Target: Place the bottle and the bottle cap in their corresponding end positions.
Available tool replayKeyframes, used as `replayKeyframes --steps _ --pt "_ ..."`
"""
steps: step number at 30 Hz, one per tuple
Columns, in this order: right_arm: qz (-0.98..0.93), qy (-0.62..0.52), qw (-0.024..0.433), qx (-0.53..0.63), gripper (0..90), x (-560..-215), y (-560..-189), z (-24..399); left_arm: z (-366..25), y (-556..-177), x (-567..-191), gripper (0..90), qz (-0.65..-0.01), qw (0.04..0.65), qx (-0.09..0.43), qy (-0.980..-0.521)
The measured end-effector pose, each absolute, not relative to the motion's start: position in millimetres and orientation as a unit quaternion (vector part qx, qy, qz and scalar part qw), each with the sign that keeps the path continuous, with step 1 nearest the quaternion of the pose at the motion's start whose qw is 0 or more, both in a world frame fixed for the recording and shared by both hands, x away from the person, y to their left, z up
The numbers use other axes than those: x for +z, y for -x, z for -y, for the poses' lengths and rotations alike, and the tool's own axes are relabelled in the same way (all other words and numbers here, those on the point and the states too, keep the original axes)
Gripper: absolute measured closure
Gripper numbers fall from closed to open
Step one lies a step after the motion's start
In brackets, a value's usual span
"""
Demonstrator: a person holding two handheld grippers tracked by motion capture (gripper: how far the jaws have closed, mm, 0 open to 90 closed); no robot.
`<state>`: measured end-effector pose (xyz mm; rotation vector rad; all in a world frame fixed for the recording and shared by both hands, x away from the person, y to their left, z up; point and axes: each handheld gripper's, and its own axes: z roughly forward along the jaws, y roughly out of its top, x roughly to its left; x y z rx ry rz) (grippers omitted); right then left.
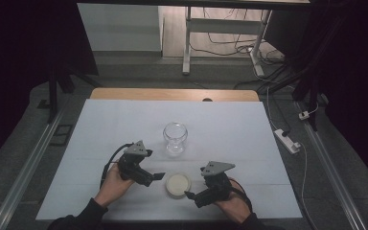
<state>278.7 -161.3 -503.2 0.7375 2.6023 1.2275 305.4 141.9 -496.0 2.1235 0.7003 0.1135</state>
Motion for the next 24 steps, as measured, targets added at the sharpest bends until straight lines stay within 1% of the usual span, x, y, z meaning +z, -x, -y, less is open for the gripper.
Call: replayKeyframes --steps 14,24 --pt "-0.867 -0.273 0.1 0.405 0.0 -502 -273 188 -172 -278 -498 0.0 -0.316 0.446 0.042 -0.837" --pt "-0.861 -0.299 0.127 0.392 0.0 -499 -265 212 -201 -252 -500 0.0 -0.343 0.445 0.058 -0.825"
